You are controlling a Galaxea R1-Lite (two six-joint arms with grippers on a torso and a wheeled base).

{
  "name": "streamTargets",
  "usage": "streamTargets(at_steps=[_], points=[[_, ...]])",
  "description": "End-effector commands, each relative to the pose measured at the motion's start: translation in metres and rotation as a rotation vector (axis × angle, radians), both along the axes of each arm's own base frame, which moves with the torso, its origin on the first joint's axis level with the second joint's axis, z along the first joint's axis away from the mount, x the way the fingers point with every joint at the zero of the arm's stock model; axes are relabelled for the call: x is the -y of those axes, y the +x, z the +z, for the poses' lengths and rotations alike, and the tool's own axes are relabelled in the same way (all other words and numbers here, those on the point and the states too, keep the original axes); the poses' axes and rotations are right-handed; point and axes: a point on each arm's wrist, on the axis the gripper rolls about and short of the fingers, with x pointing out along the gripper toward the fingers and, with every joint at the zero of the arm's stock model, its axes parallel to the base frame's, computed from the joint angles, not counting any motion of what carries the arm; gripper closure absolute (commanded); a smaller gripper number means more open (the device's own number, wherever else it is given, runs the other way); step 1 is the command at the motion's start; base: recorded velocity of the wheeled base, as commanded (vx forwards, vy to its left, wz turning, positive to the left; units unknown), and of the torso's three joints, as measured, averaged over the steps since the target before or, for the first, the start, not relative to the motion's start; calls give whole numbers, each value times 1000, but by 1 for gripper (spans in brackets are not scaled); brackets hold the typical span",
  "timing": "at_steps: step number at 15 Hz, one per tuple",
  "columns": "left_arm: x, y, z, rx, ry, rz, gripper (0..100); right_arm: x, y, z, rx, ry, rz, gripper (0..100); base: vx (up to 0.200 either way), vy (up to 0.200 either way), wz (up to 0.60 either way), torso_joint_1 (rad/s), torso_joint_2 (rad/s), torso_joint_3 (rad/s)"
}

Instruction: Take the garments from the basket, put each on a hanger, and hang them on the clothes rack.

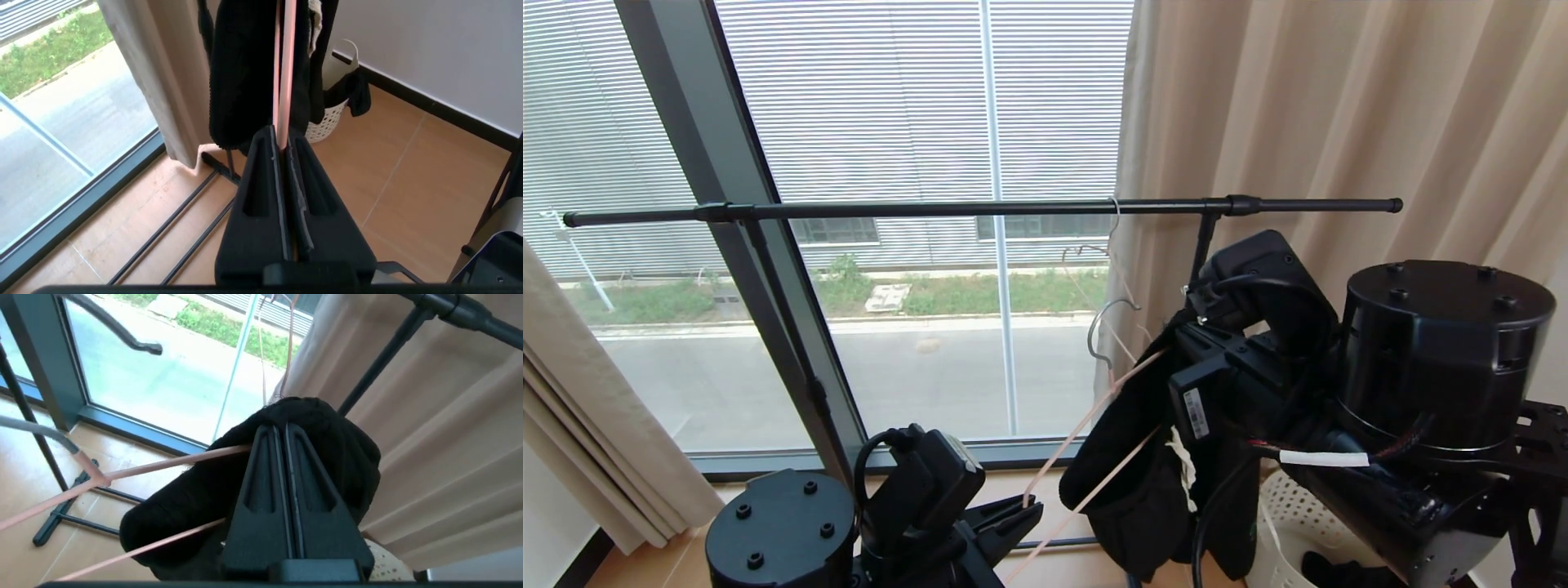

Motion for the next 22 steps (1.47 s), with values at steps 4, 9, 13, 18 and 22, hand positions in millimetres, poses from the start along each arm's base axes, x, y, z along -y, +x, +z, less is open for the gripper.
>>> streamTargets(at_steps=[4, 9, 13, 18, 22], points=[[0, 1, -1, -3, 3, 3, 100, 7, -24, -3, -16, -2, 116, 100, 0, 0, 0, 0, 0, 0], [0, 1, -1, -3, 3, 3, 100, 4, -39, 1, -13, -2, 234, 100, 0, 0, 0, 0, 0, 0], [-1, 0, 1, 19, -20, 2, 100, -4, -38, -9, -38, -33, 260, 100, 0, 0, 0, 0, 0, 0], [-5, -5, 3, 69, -40, -21, 100, -9, -35, -7, -31, -24, 254, 100, 0, 0, 0, 0, 0, 0], [-6, -6, 3, 73, -43, -23, 100, -15, -31, -6, -5, -16, 256, 100, 0, 0, 0, 0, 0, 0]])
